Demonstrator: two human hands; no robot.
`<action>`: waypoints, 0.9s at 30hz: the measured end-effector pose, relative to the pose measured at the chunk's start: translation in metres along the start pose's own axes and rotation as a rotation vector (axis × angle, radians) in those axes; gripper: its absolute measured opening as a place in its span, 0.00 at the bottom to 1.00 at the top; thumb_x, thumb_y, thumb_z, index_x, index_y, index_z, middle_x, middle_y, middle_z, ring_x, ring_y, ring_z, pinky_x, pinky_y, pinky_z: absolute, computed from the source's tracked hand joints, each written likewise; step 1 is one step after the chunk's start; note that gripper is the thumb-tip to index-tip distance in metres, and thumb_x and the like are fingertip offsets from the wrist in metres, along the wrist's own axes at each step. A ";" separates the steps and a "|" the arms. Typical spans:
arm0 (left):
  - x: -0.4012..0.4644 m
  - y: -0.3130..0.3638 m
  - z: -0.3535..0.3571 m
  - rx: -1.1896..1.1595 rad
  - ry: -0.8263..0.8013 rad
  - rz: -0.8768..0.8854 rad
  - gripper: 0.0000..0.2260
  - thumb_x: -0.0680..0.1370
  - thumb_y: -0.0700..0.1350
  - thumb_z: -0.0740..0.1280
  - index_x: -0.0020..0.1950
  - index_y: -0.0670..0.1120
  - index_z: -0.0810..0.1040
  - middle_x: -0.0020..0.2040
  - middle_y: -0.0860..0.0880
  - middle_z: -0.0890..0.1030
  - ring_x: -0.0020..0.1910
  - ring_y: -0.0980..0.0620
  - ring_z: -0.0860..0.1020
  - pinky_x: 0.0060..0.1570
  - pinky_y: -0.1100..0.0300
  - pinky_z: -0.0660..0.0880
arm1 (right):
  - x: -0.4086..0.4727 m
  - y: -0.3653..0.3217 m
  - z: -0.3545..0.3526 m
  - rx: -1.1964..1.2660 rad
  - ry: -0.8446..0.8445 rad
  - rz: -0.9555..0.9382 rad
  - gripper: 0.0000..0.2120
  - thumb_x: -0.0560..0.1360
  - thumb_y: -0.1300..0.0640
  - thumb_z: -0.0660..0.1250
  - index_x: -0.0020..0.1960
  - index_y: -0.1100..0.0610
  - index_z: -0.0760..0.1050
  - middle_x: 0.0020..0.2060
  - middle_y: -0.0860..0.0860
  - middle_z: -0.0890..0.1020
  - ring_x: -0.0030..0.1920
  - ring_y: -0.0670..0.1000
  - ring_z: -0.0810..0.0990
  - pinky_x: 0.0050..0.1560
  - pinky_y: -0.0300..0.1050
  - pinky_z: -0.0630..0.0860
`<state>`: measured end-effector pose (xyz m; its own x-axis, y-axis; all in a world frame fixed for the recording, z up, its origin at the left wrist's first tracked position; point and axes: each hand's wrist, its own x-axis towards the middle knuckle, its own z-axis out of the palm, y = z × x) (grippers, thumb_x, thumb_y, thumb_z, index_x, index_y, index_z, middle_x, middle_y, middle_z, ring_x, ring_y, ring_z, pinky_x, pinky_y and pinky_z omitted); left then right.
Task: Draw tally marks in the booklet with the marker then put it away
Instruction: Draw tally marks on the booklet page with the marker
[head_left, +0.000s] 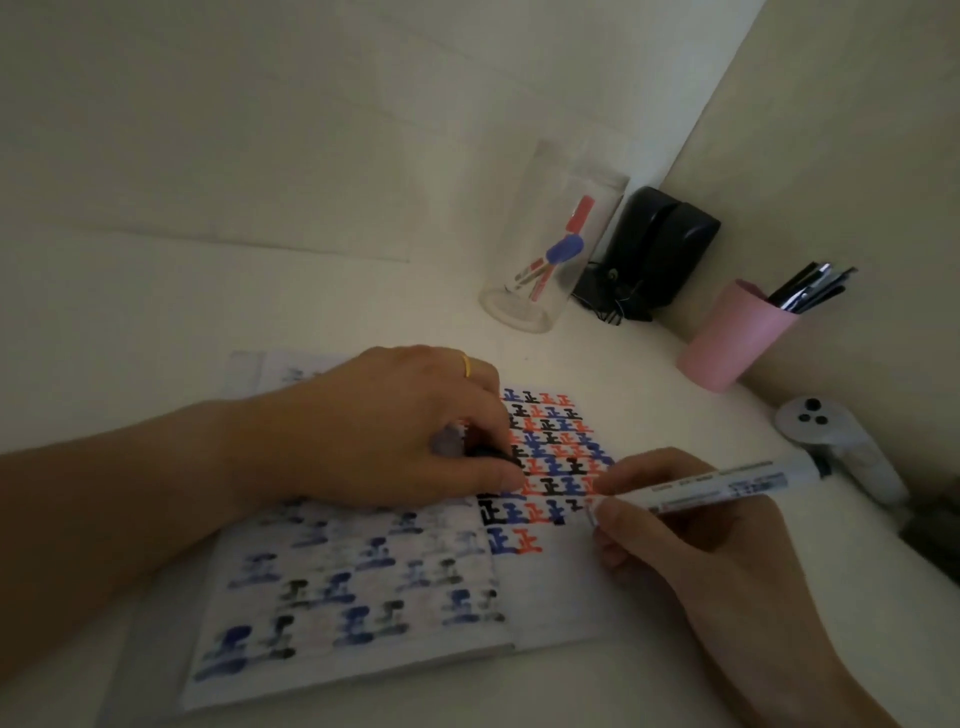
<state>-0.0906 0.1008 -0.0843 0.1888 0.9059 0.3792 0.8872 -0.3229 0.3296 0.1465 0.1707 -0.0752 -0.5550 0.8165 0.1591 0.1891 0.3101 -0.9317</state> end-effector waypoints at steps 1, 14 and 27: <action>0.000 0.000 0.000 0.000 0.000 -0.001 0.15 0.76 0.67 0.62 0.52 0.61 0.81 0.47 0.63 0.78 0.49 0.61 0.76 0.48 0.58 0.77 | -0.001 -0.001 0.000 -0.015 -0.006 -0.007 0.05 0.69 0.68 0.76 0.40 0.59 0.84 0.30 0.60 0.84 0.29 0.54 0.81 0.32 0.43 0.81; -0.001 0.003 -0.003 -0.022 0.005 -0.004 0.14 0.76 0.67 0.63 0.51 0.61 0.82 0.47 0.61 0.79 0.48 0.60 0.77 0.47 0.54 0.78 | -0.004 -0.004 0.002 -0.126 -0.025 -0.046 0.03 0.68 0.62 0.78 0.39 0.56 0.86 0.32 0.55 0.87 0.32 0.49 0.83 0.33 0.37 0.79; -0.001 0.004 -0.004 -0.017 -0.014 -0.016 0.15 0.76 0.67 0.63 0.51 0.61 0.82 0.46 0.63 0.79 0.49 0.59 0.77 0.47 0.56 0.77 | -0.005 -0.004 0.003 -0.136 -0.018 -0.056 0.04 0.67 0.64 0.76 0.37 0.57 0.85 0.31 0.57 0.85 0.32 0.50 0.81 0.33 0.45 0.79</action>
<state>-0.0885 0.0975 -0.0802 0.1811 0.9145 0.3618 0.8826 -0.3134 0.3504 0.1462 0.1645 -0.0735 -0.5818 0.7877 0.2025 0.2649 0.4189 -0.8685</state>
